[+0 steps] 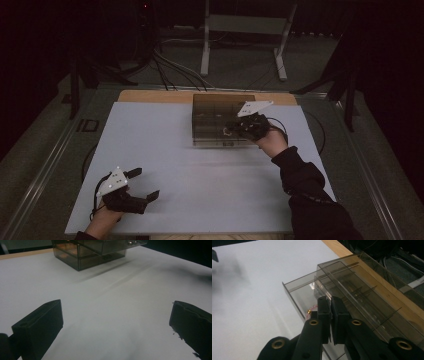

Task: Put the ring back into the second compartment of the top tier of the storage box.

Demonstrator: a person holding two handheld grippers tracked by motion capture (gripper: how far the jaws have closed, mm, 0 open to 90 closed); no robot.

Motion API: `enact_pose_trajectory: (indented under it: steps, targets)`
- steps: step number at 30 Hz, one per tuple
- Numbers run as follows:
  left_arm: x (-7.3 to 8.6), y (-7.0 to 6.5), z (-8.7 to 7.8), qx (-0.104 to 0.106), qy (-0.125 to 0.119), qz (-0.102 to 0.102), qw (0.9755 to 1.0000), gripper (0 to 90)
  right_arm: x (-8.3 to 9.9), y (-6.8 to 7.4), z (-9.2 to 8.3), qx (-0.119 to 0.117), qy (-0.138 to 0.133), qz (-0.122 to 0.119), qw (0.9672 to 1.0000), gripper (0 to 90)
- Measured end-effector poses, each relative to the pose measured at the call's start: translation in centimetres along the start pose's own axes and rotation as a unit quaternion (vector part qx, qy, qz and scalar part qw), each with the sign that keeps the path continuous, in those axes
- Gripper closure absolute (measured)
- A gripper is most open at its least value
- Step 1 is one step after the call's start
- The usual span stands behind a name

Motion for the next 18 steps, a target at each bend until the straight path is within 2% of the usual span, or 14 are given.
enact_pose_trajectory:
  steps: [13,14,18]
  targets:
    - [0.0,0.0,0.0,0.0,-0.001,-0.001,1.0,0.0,-0.1,-1.6,0.4,0.02,0.005,0.015,0.9997,87.6]
    - [0.0,0.0,0.0,0.0,-0.001,0.0,1.0,0.0,0.0,-2.0,0.6,0.024,0.004,0.026,0.9994,87.6]
    - [0.0,0.0,0.0,0.0,-0.001,-0.001,1.0,0.0,0.2,-2.4,0.8,0.033,0.004,0.03,0.999,87.6]
Point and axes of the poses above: each handheld gripper's, and its own axes: z roughly forward along the jaws, x roughly out of its underside, y roughly to its left, the point moved 6 cm from there along z, roughly forward along the jaws, and after that the axes turned 10 degrees about -x, right-handed, at the moved point
